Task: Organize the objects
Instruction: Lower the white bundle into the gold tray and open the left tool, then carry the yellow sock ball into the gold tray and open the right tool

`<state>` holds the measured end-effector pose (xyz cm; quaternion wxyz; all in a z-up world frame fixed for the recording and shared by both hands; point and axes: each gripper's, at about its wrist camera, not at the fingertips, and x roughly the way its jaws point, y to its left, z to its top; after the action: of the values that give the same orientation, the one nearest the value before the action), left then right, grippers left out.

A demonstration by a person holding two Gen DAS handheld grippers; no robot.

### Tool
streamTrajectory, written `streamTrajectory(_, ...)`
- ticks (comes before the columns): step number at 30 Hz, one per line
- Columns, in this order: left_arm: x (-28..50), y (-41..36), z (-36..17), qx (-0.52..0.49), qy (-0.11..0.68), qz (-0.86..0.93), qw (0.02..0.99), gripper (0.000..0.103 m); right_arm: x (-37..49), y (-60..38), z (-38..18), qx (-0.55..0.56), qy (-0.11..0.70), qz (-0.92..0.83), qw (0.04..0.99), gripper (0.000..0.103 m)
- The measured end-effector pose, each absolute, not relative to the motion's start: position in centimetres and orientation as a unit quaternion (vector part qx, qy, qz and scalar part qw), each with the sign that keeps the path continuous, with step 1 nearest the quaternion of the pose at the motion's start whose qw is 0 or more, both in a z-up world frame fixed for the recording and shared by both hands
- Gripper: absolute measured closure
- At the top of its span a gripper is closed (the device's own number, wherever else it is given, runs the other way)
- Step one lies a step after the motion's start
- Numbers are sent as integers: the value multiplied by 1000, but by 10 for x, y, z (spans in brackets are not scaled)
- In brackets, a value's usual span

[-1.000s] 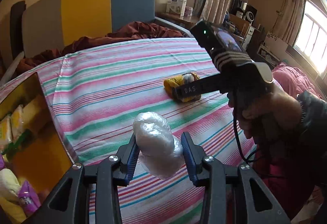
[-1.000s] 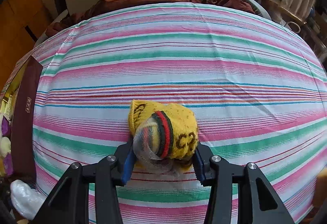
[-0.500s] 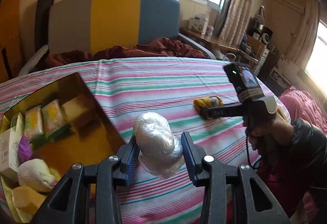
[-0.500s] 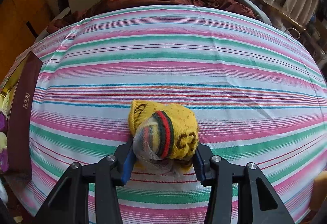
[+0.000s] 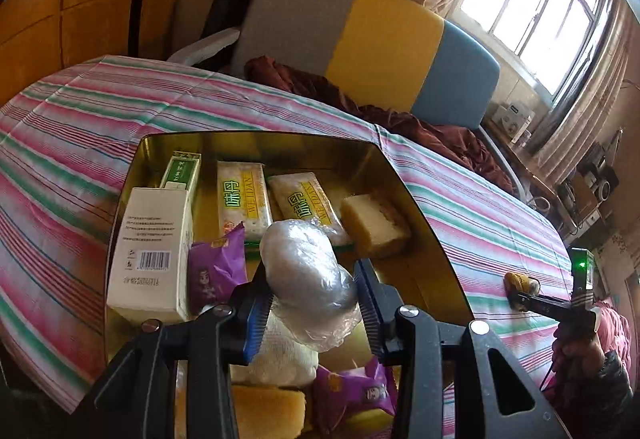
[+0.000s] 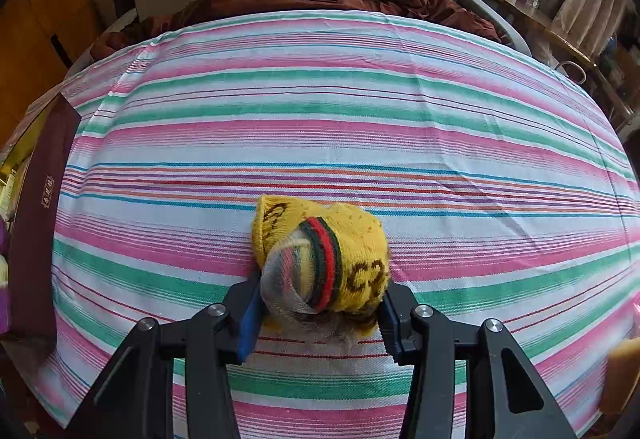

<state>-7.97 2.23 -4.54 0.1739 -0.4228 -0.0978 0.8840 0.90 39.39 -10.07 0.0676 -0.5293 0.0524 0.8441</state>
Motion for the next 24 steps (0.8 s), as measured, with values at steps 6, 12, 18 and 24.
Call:
streamTrajectory(6,-105,49,-66,-461,-70,867,175,60,7,392,-102,-529,51,844,68,54)
streamTrajectory(12,-114,51,-84,-485,-54,862,141,59,6,392,-102,-529,49,844,68,53)
streamTrajectory(18,-104,40,-77,-466,-53,874,126,59,4,392,-103,-529,47,845,69,52)
streamTrajectory(24,-79,38,-54,-420,-23,900,111,57,1,388,-104,-528,40,845,73,52)
